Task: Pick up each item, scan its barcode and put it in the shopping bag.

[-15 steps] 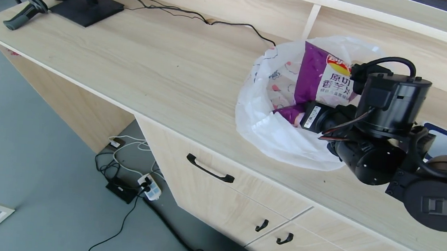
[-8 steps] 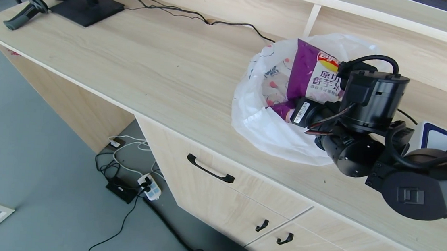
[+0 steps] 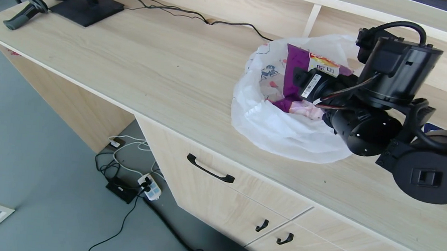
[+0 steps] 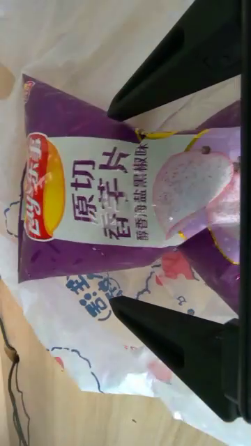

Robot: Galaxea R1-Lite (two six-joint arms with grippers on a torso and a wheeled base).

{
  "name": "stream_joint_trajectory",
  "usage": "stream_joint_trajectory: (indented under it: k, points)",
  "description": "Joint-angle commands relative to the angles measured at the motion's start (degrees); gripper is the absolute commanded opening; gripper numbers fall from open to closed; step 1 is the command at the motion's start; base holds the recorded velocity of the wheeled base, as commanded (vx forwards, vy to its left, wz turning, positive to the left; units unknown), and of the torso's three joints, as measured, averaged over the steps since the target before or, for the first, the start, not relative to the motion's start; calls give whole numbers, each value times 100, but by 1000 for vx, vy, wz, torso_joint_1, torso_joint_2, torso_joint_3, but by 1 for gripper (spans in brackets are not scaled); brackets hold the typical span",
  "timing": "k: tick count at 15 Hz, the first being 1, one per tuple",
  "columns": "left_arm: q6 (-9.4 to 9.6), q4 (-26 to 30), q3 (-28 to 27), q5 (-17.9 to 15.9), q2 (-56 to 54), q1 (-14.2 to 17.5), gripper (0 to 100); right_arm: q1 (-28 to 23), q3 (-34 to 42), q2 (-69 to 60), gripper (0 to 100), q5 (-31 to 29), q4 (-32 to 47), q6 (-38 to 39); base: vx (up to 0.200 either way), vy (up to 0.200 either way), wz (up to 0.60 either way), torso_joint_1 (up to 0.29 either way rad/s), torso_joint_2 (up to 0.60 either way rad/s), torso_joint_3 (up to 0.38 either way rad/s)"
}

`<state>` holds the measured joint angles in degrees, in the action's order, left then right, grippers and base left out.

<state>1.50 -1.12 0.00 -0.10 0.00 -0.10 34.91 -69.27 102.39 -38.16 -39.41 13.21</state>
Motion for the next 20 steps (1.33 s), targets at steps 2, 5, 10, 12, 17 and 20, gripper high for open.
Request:
stream_joint_trajectory:
  k: [2, 5, 10, 12, 17, 20]
  points:
    - [-1, -2, 0, 1, 9, 1, 100, 262, 18, -641, 100, 54, -14, -320, 0, 0, 0, 0, 0, 0]
    - [-1, -2, 0, 1, 9, 1, 100, 736, 405, -1098, 100, 608, -207, -530, 0, 0, 0, 0, 0, 0]
    - [-1, -2, 0, 1, 9, 1, 100, 745, 1978, -1406, 100, 678, -1657, -1313, 0, 0, 0, 0, 0, 0]
    - [-1, -2, 0, 1, 9, 1, 100, 745, 2031, -1459, 100, 748, -1657, -1506, 0, 0, 0, 0, 0, 0]
    - [-1, -2, 0, 1, 9, 1, 100, 727, 2295, -1503, 100, 915, -1701, -1620, 0, 0, -240, 0, 0, 1]
    - [-1, -2, 0, 1, 9, 1, 100, 727, 2567, -1511, 100, 915, -1965, -1655, 0, 0, -600, 1, 1, 4]
